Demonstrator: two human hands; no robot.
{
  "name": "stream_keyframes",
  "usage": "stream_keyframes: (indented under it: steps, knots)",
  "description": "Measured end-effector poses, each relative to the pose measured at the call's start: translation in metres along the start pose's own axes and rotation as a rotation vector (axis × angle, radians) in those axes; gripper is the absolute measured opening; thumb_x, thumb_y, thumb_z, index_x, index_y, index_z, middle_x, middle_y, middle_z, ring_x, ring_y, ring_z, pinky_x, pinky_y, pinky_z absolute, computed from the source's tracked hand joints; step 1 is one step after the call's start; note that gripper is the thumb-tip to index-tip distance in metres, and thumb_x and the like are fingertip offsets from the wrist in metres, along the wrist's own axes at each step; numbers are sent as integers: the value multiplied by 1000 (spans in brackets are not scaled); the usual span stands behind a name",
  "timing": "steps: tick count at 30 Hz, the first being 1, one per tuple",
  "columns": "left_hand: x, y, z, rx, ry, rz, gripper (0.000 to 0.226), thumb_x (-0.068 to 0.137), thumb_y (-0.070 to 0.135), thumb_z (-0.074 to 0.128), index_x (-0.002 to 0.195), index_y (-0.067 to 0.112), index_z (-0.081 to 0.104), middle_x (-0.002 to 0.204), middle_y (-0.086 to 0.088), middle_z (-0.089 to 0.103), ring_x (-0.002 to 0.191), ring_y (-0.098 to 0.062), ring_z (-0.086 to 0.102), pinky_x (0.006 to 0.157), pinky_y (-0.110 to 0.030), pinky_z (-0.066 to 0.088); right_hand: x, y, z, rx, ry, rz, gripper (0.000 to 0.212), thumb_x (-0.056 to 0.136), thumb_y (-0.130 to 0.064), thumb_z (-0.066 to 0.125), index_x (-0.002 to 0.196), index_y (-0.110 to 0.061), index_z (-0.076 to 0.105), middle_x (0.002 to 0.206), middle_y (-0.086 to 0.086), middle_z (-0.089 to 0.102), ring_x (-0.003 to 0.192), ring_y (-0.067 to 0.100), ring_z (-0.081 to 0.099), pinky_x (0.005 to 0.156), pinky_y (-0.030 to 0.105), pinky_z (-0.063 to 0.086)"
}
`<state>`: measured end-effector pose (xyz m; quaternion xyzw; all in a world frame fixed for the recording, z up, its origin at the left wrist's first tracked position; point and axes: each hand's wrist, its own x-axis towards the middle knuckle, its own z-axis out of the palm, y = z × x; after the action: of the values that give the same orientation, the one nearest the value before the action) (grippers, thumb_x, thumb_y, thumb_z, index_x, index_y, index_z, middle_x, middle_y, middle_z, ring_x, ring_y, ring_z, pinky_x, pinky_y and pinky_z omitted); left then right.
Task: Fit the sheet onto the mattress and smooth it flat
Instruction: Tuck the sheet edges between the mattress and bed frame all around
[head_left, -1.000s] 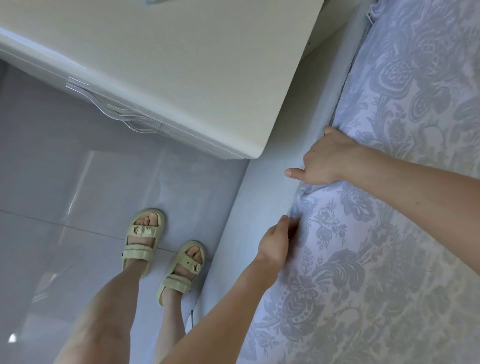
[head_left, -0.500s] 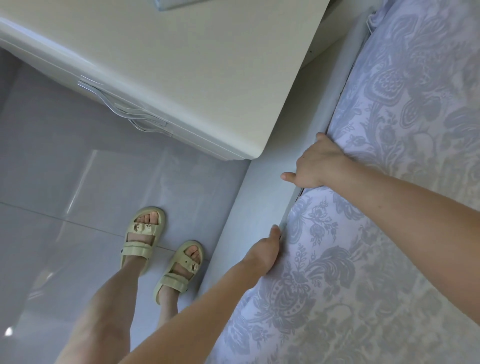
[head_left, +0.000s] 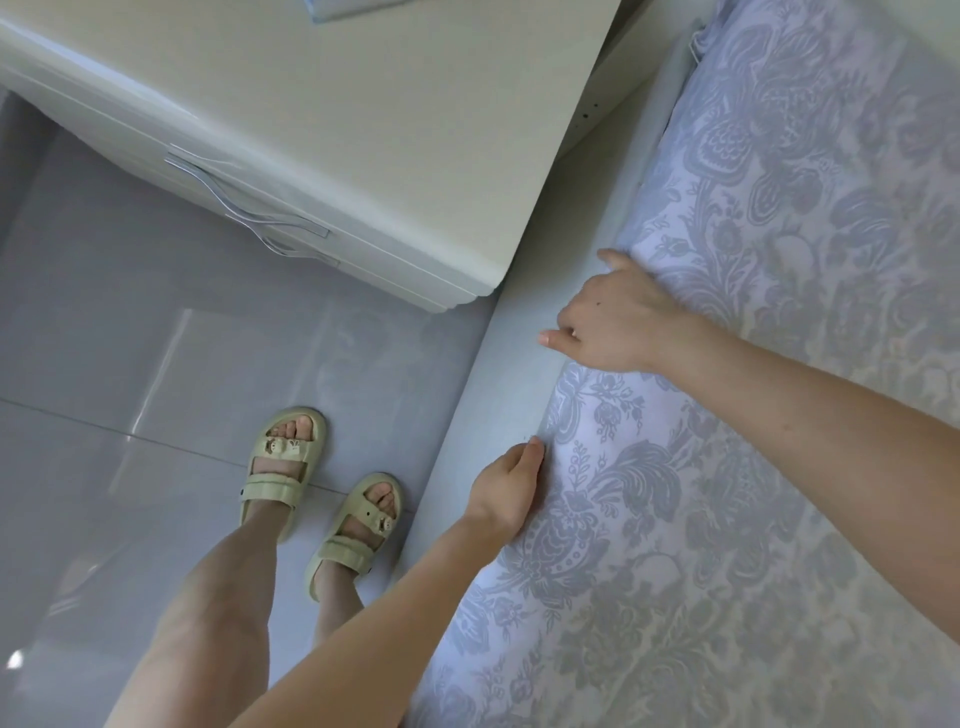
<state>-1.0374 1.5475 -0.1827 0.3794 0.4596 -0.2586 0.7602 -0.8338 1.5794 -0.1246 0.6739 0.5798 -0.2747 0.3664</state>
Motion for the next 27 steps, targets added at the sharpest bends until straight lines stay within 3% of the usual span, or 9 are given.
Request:
stream_keyframes:
  steps: [4, 7, 12, 14, 17, 21, 24, 27]
  knots:
    - [4, 1, 9, -6, -71, -97, 57, 85, 62, 26, 108, 28, 65, 111, 5, 67, 104, -16, 61, 102, -37, 42, -27, -26, 15, -28, -84, -167, 61, 97, -55, 15, 101, -26, 68, 107, -5, 68, 111, 16, 53, 112, 45, 14]
    - [7, 0, 9, -75, -79, -156, 56, 86, 58, 26, 106, 26, 68, 108, 2, 70, 106, -18, 62, 101, -35, 42, -24, -37, 21, -84, -160, -130, 69, 95, -60, 11, 108, -20, 66, 112, 1, 66, 111, 19, 53, 108, 44, 16]
    - [12, -3, 5, -121, -75, -174, 49, 97, 42, 27, 103, 16, 68, 101, -1, 70, 91, -13, 61, 74, -24, 42, -10, -45, 23, -151, -291, -109, 76, 93, -64, 5, 116, -17, 60, 120, 4, 62, 117, 21, 50, 106, 41, 18]
    - [12, -2, 1, -83, -77, -179, 48, 97, 44, 26, 101, 19, 67, 106, 0, 69, 96, -12, 61, 79, -24, 42, -2, -48, 24, -137, -336, -91, 78, 92, -66, 4, 118, -17, 60, 125, 4, 59, 121, 21, 48, 106, 40, 20]
    - [10, 2, -7, -14, -69, -104, 51, 98, 49, 26, 111, 19, 65, 115, -1, 66, 108, -16, 60, 98, -30, 42, 7, -49, 26, -103, -360, -65, 81, 91, -68, 4, 117, -18, 62, 126, 4, 60, 122, 21, 48, 108, 39, 22]
    - [-8, -5, -14, -187, 161, 48, 35, 99, 36, 36, 99, 12, 61, 102, -3, 65, 96, -18, 62, 88, -31, 50, 7, -48, 24, -67, -349, -59, 82, 90, -69, 5, 113, -17, 63, 123, 5, 61, 120, 21, 49, 106, 39, 25]
    - [-19, -24, -8, -118, 123, 49, 36, 98, 40, 37, 96, 16, 64, 101, 2, 66, 98, -17, 60, 96, -35, 46, 7, -48, 20, -26, -362, -42, 81, 90, -70, 5, 111, -18, 64, 122, 4, 62, 121, 21, 50, 108, 40, 25]
    - [-14, -33, -2, -108, 58, -7, 43, 97, 47, 33, 112, 23, 66, 113, 8, 65, 107, -12, 59, 102, -33, 42, 0, -45, 18, 36, -285, -56, 75, 91, -68, 8, 83, -18, 63, 105, 4, 66, 112, 22, 54, 106, 39, 29]
